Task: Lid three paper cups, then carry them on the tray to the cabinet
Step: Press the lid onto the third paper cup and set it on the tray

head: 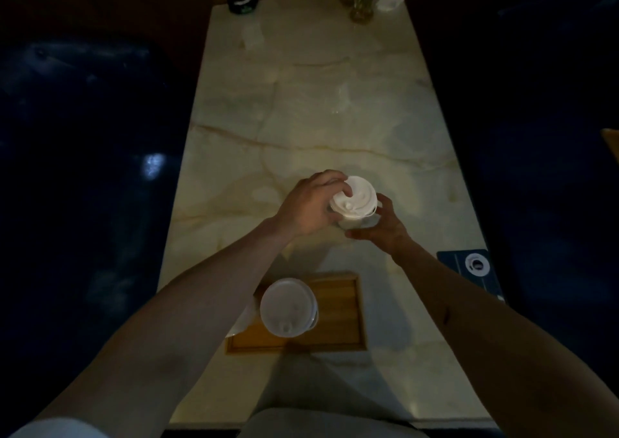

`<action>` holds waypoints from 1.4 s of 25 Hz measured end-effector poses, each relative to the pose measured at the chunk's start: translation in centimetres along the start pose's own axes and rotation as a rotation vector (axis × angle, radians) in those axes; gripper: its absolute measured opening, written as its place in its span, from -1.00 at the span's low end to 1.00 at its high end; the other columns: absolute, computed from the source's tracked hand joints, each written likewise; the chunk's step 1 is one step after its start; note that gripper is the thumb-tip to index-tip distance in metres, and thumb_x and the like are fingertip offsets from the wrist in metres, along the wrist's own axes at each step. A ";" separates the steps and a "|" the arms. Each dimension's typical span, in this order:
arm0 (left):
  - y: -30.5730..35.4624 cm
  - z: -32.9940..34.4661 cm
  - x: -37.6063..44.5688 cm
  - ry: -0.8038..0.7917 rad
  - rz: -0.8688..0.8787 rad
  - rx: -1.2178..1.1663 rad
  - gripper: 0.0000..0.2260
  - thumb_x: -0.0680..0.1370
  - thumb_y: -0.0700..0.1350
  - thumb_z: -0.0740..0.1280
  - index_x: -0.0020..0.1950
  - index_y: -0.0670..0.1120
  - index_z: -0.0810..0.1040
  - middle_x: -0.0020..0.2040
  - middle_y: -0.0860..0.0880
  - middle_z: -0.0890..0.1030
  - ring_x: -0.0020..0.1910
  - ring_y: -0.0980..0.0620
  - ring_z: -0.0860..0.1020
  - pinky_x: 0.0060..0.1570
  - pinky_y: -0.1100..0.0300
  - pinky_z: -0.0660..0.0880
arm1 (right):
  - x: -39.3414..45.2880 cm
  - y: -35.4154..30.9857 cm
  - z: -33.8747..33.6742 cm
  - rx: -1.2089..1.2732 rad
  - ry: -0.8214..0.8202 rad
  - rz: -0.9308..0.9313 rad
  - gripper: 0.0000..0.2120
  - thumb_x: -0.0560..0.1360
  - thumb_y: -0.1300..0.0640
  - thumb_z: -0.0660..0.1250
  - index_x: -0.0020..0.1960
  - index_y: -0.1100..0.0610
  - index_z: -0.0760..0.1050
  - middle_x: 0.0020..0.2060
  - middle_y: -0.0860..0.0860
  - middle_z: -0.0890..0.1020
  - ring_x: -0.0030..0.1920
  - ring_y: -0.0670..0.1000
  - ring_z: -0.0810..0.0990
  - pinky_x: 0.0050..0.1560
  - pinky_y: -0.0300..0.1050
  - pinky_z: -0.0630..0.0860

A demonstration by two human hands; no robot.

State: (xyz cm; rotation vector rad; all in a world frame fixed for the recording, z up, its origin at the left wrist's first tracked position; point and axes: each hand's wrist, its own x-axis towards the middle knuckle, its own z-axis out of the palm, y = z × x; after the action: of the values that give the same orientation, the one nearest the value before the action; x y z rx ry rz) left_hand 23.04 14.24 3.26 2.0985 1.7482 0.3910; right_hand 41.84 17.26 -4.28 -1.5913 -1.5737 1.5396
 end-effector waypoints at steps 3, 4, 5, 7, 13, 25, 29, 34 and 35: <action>0.0 0.4 0.6 -0.027 -0.005 -0.050 -0.67 0.36 -0.11 0.56 0.10 -0.01 0.62 0.37 0.03 0.49 0.35 0.00 0.45 0.30 0.10 0.42 | 1.1 -0.5 0.7 0.061 -0.023 -0.029 -0.08 0.13 0.45 0.64 0.40 0.35 0.29 0.29 0.27 0.52 0.25 0.16 0.54 0.24 0.11 0.53; 0.0 0.6 0.7 -0.032 -0.005 -0.051 -0.69 0.37 -0.11 0.56 0.08 -0.01 0.63 0.36 0.03 0.51 0.35 0.01 0.45 0.30 0.13 0.41 | 1.4 -0.6 0.9 0.072 -0.037 -0.026 -0.09 0.13 0.46 0.63 0.40 0.36 0.31 0.29 0.28 0.52 0.28 0.22 0.53 0.29 0.19 0.49; 0.0 0.8 0.8 -0.029 -0.007 -0.049 -0.71 0.38 -0.11 0.55 0.07 0.00 0.63 0.35 0.04 0.52 0.34 0.02 0.46 0.28 0.16 0.39 | 1.5 -0.6 1.0 0.079 -0.040 -0.020 -0.11 0.15 0.47 0.62 0.40 0.35 0.32 0.29 0.28 0.52 0.30 0.25 0.52 0.31 0.21 0.47; 0.1 1.0 0.9 -0.008 -0.021 -0.052 -0.75 0.39 -0.12 0.53 0.05 0.00 0.65 0.32 0.05 0.54 0.32 0.04 0.47 0.24 0.21 0.37 | 1.8 -0.4 1.3 0.116 -0.031 -0.007 -0.16 0.19 0.48 0.60 0.39 0.35 0.33 0.29 0.29 0.53 0.30 0.28 0.51 0.30 0.24 0.46; 0.6 0.8 0.5 0.031 -0.057 -0.142 -0.76 0.40 -0.15 0.52 0.06 -0.03 0.66 0.28 0.04 0.56 0.30 0.02 0.48 0.26 0.06 0.44 | 0.8 -0.8 0.8 0.150 -0.035 -0.017 -0.23 0.25 0.40 0.59 0.39 0.28 0.36 0.27 0.20 0.56 0.27 0.20 0.54 0.28 0.18 0.49; 5.5 -6.4 -3.0 0.319 0.034 -0.430 -0.80 0.48 -0.11 0.48 0.10 -0.01 0.67 0.20 0.07 0.61 0.25 0.14 0.53 0.31 0.21 0.41 | -6.3 -7.7 -1.9 0.276 -0.032 -0.237 -0.30 0.38 0.26 0.53 0.42 0.02 0.32 0.27 0.04 0.55 0.22 0.06 0.56 0.19 0.02 0.57; 7.4 -8.2 -5.5 0.430 0.030 -0.533 -0.79 0.51 -0.12 0.46 0.14 -0.03 0.66 0.16 0.06 0.64 0.22 0.14 0.55 0.25 0.22 0.44 | -10.0 -9.1 -1.9 0.364 -0.025 -0.282 -0.34 0.40 0.16 0.52 0.36 -0.13 0.27 0.17 -0.06 0.56 0.05 -0.12 0.63 -0.16 -0.24 0.62; 9.6 -7.5 -8.8 0.577 0.016 -0.467 -0.77 0.54 -0.03 0.39 0.18 0.00 0.64 0.15 0.11 0.64 0.18 0.19 0.53 0.19 0.33 0.43 | -14.0 -9.7 -0.3 0.346 -0.002 -0.324 -0.26 0.36 0.11 0.56 0.40 -0.04 0.23 0.12 -0.01 0.58 0.04 -0.11 0.64 -0.04 -0.16 0.62; 10.0 -7.1 -9.4 0.591 0.006 -0.446 -0.76 0.55 -0.02 0.37 0.19 0.00 0.63 0.16 0.11 0.63 0.19 0.20 0.52 0.20 0.32 0.44 | -14.6 -9.7 0.1 0.339 0.014 -0.319 -0.24 0.34 0.11 0.58 0.40 -0.02 0.23 0.11 0.00 0.59 0.04 -0.07 0.65 -0.03 -0.11 0.63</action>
State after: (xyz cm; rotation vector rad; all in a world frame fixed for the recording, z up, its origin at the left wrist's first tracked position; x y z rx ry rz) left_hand 26.94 4.27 14.41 1.7611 1.7208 1.3762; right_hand 41.45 6.97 9.87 -1.1062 -1.3888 1.5149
